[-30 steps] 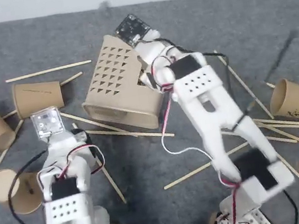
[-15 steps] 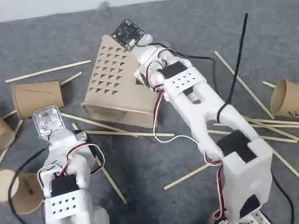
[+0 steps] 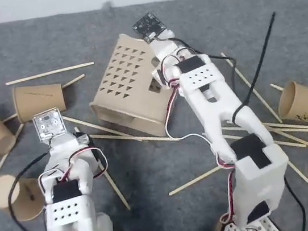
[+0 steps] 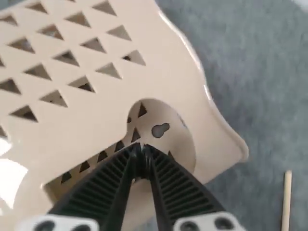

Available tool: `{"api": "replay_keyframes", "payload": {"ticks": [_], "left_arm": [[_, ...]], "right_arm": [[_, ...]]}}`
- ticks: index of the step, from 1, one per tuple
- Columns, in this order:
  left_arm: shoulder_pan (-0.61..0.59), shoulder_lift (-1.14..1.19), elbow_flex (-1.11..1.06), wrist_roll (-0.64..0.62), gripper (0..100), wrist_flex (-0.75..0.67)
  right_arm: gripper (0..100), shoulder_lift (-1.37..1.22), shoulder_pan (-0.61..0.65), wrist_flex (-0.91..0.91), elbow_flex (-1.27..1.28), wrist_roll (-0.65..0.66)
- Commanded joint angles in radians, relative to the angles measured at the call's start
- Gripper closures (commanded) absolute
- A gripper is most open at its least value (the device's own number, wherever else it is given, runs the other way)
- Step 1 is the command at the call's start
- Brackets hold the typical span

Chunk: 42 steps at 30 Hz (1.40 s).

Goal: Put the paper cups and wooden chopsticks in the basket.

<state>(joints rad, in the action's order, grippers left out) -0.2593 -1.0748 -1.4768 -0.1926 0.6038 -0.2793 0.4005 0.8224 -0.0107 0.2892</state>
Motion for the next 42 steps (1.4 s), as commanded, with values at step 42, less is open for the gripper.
{"api": "replay_keyframes", "payload": {"ticks": [42], "left_arm": [[-0.005, 0.006, 0.041, -0.005, 99, -0.023]], "right_arm": [[99.1, 0.094, -0.202, -0.179, 0.124, 0.066]]}}
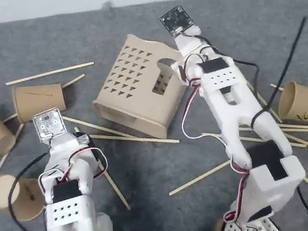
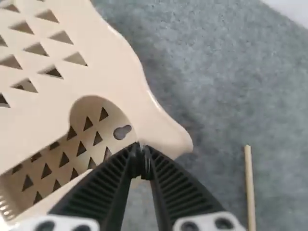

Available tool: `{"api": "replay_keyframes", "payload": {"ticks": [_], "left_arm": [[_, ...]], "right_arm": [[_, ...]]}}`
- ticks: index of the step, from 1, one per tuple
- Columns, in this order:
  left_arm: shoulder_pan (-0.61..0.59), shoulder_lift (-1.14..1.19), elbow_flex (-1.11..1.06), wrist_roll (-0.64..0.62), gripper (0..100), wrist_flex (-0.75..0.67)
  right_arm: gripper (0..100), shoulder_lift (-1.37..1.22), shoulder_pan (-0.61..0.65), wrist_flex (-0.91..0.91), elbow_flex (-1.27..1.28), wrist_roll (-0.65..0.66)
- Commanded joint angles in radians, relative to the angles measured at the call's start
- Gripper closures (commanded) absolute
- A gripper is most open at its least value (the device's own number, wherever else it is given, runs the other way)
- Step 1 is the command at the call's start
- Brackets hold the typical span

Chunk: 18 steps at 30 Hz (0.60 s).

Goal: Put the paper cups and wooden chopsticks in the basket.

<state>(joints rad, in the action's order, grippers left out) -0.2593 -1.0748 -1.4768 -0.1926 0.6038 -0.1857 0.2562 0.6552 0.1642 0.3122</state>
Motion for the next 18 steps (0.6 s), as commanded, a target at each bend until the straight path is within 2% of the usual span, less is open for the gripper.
{"api": "replay_keyframes", "payload": {"ticks": [1, 6, 12, 18], "left_arm": [[-0.005, 0.006, 0.041, -0.005, 99, -0.023], [-0.006, 0.006, 0.041, -0.005, 99, -0.023], [-0.008, 0.006, 0.041, -0.005, 99, -0.025], [-0.008, 0.006, 0.041, -0.005, 99, -0.025]], "right_arm": [[99.1, -0.002, -0.068, -0.012, -0.051, 0.044], [99.1, 0.018, -0.082, 0.045, -0.054, 0.043], [99.1, 0.102, -0.022, 0.277, -0.052, 0.043], [99.1, 0.185, -0.041, 0.440, -0.051, 0.043]]}}
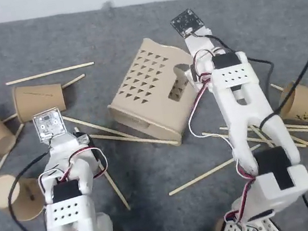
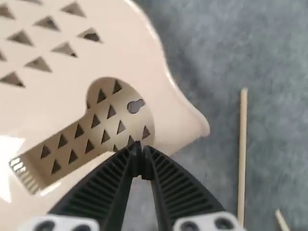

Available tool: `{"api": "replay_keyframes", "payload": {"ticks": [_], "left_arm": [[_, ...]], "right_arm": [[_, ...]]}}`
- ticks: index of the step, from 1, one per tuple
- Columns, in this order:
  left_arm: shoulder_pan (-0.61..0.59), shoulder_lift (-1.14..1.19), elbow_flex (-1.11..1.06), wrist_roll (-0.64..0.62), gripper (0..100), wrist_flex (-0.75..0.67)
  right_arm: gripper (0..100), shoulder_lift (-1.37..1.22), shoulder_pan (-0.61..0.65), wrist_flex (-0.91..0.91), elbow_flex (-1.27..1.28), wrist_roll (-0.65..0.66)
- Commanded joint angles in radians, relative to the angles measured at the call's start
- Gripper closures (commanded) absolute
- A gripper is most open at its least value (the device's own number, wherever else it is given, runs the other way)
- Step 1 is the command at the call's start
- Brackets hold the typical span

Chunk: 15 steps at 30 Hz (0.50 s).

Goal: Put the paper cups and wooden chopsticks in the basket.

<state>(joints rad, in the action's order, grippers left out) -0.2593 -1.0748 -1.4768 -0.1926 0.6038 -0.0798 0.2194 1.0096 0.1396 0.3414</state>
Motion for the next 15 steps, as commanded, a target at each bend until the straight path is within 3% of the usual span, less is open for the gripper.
{"api": "replay_keyframes", "payload": {"ticks": [1, 10, 13, 15], "left_arm": [[-0.008, 0.006, 0.041, -0.005, 99, -0.025], [-0.008, 0.006, 0.041, -0.005, 99, -0.025], [-0.008, 0.006, 0.041, -0.005, 99, -0.025], [-0.008, 0.006, 0.041, -0.005, 99, -0.023]], "right_arm": [[99.1, 0.091, -0.008, 0.119, -0.026, 0.014], [99.1, 0.220, -0.008, 0.452, -0.025, 0.017], [99.1, 0.268, -0.013, 0.458, -0.029, 0.018], [99.1, 0.298, -0.025, 0.363, -0.029, 0.020]]}}
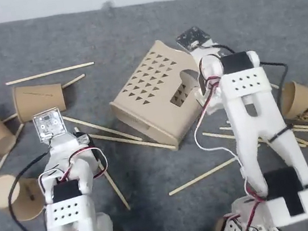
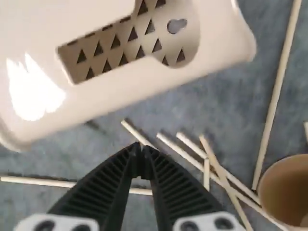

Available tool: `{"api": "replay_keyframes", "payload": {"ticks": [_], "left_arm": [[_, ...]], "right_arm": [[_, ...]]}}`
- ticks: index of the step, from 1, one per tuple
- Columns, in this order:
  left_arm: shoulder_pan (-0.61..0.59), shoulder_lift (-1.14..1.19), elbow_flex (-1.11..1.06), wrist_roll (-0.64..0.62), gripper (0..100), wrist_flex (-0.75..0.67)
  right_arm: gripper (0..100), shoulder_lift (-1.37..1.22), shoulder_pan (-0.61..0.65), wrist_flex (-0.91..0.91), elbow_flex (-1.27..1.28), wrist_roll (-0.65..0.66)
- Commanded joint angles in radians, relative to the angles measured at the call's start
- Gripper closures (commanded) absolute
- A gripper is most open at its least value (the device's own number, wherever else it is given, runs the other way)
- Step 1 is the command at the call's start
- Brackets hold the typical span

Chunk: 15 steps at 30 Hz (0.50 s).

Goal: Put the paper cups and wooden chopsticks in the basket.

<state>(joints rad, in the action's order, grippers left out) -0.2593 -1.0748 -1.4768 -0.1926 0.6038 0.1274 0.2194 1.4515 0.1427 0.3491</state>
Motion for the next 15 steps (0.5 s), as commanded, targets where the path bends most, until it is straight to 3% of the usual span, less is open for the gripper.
{"api": "replay_keyframes", "payload": {"ticks": [1, 7, 15], "left_arm": [[-0.008, 0.006, 0.041, -0.005, 99, -0.023], [-0.008, 0.006, 0.041, -0.005, 99, -0.023], [-0.005, 0.006, 0.033, -0.003, 99, -0.028]], "right_arm": [[98.9, 0.099, -0.048, -0.137, -0.032, 0.012], [94.3, -0.015, -0.108, -0.335, -0.037, 0.012], [92.8, -0.252, -0.107, -0.377, -0.253, 0.012]]}}
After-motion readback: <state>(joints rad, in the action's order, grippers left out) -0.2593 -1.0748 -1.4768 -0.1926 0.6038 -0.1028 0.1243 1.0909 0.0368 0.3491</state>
